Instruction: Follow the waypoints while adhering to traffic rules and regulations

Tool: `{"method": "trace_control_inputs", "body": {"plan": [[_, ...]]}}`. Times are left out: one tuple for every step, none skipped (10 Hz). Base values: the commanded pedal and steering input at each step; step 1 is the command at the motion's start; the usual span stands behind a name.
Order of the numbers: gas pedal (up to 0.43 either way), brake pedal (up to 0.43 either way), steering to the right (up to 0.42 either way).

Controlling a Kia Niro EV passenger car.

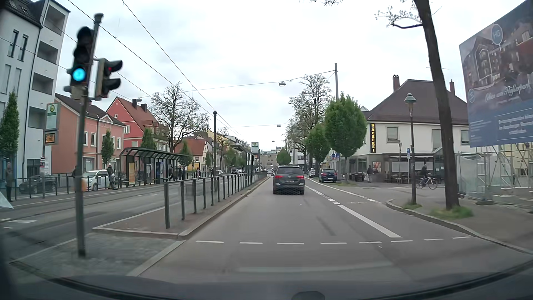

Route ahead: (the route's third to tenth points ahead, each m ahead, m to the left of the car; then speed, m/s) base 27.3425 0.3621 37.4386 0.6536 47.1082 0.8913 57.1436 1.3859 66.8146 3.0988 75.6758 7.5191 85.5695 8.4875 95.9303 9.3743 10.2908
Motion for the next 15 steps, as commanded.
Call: {"method": "trace_control_inputs", "body": {"plan": [[0.157, 0.0, -0.002], [0.157, 0.0, -0.002], [0.157, 0.0, -0.002], [0.157, 0.0, -0.002], [0.157, 0.0, -0.003], [0.157, 0.0, -0.002], [0.157, 0.0, -0.002], [0.157, 0.0, -0.003], [0.157, 0.0, -0.002], [0.157, 0.0, -0.002], [0.157, 0.0, -0.002], [0.157, 0.0, -0.002], [0.15, 0.0, -0.002], [0.15, 0.0, -0.002], [0.15, 0.0, -0.001]]}}
